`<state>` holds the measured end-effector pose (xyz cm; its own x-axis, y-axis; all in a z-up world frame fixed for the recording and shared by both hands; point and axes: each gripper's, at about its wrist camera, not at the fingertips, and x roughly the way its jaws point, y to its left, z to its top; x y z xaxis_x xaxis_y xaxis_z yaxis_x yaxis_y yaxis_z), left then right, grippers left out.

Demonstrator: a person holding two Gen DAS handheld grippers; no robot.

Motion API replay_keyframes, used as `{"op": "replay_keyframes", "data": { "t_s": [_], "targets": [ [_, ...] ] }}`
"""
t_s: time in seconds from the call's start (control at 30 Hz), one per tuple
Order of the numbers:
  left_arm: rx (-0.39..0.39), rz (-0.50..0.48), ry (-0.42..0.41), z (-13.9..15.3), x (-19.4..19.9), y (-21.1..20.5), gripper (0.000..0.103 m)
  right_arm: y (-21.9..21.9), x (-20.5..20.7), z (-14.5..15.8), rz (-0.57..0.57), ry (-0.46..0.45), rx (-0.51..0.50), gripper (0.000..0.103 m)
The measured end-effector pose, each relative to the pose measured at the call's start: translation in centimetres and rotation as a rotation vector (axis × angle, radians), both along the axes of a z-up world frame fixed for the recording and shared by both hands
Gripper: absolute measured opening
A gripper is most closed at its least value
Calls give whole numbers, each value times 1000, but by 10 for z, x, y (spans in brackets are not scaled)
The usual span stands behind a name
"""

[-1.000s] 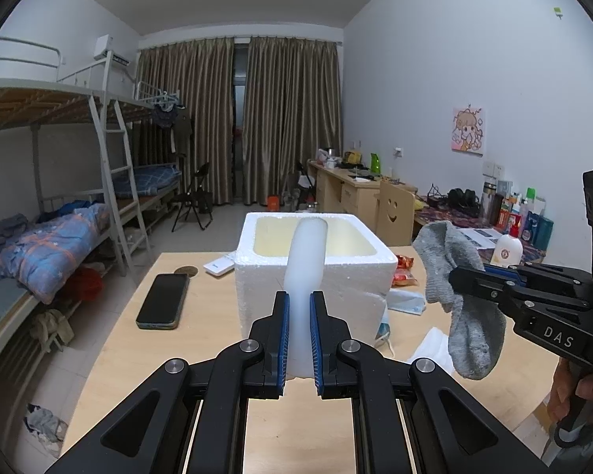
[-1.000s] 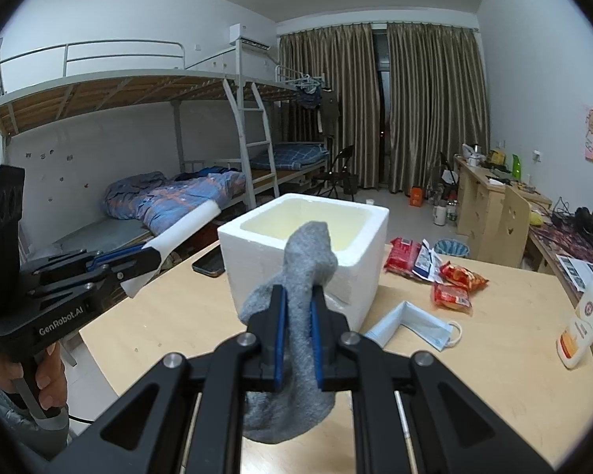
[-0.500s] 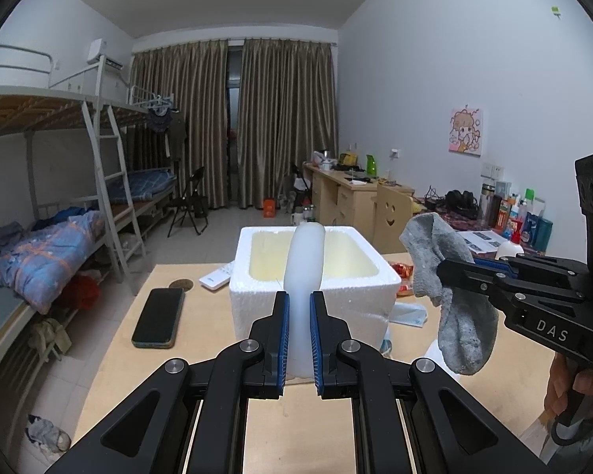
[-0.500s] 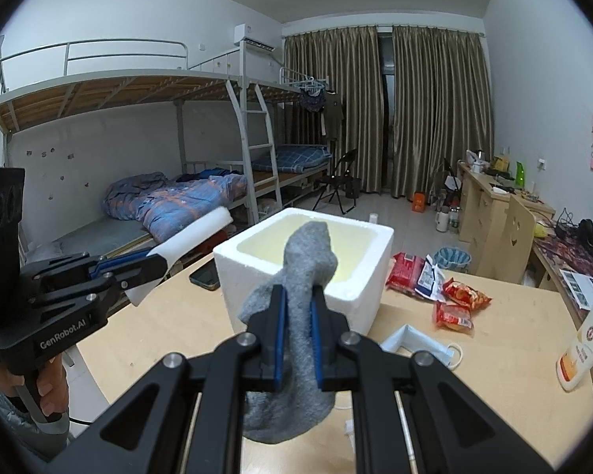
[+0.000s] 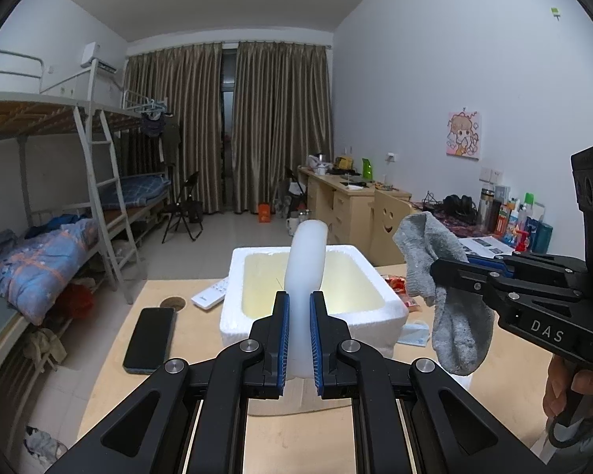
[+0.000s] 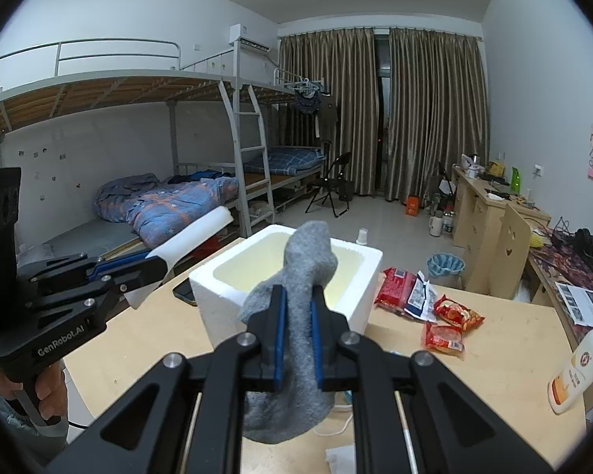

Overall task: Organize soft objects
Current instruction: 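Lift the foam tube and grey sock and carry both over the white foam box, then open the left tool to drop the tube while the right tool drops the sock into the box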

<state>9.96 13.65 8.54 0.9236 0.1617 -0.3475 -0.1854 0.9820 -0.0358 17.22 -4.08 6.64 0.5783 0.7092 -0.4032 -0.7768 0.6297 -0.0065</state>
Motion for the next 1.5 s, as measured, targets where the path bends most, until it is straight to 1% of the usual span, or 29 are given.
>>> {"op": "replay_keyframes", "data": {
  "t_s": [0.37,0.63,0.87,1.0,1.27,1.3,1.33,1.4,1.43,1.5],
  "targets": [
    [-13,-8,15,4,36,13,11,15,22,10,-4,6,-4,15],
    [-16,-14,33,4,66,20,11,25,41,9,-13,17,-7,15],
    [-25,-15,50,0,92,28,11,32,55,10,-24,29,-8,15],
    [-45,-15,65,-6,106,34,11,36,60,8,-22,33,-3,15],
    [-35,-12,85,-13,126,42,11,36,65,4,-21,38,-7,15],
    [-32,-13,90,-14,128,42,12,37,65,4,-22,38,-7,15],
    [-27,-13,94,-14,130,42,19,37,65,4,-22,38,-7,15],
    [-21,-17,106,-15,135,43,20,37,65,4,-21,38,-8,15],
    [-22,-20,110,-16,138,43,24,38,65,4,-22,37,-10,15],
    [-24,-10,104,-18,138,44,25,38,65,4,-23,36,-10,15]
  ]
}}
